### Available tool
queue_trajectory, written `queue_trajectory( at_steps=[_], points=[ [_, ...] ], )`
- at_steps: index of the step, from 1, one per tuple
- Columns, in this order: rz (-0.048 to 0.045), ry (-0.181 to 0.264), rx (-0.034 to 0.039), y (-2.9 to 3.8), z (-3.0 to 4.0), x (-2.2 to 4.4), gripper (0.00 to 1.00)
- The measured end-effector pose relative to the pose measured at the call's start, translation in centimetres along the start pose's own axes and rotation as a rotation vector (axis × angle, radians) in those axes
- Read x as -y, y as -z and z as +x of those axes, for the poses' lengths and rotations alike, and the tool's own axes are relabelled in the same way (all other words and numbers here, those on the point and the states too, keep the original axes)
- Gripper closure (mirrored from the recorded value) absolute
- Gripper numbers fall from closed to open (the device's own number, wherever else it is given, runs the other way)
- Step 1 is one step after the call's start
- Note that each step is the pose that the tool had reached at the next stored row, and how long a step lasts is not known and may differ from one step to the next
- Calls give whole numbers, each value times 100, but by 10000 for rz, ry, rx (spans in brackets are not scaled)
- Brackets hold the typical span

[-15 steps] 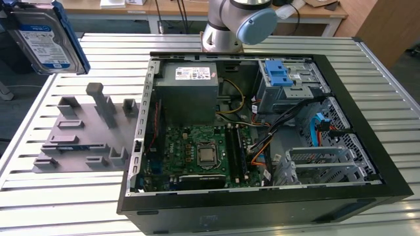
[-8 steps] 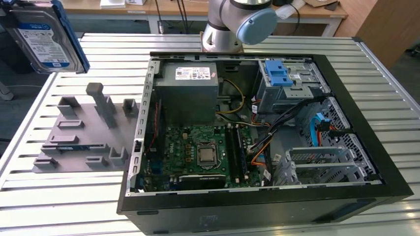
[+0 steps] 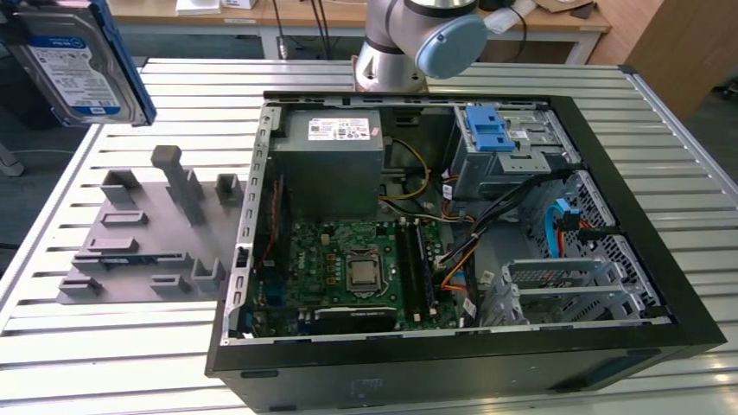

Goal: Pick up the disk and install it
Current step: 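Pick up the disk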

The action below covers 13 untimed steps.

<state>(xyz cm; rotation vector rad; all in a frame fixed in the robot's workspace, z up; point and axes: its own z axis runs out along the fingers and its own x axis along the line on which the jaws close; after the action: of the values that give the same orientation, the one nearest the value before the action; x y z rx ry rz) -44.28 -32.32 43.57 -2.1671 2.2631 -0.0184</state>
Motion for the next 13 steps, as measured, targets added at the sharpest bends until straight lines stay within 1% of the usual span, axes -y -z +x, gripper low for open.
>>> queue_trajectory(
  at_steps=[13],
  points=[
    [0, 0, 0, 87, -4, 1, 64]
  ],
)
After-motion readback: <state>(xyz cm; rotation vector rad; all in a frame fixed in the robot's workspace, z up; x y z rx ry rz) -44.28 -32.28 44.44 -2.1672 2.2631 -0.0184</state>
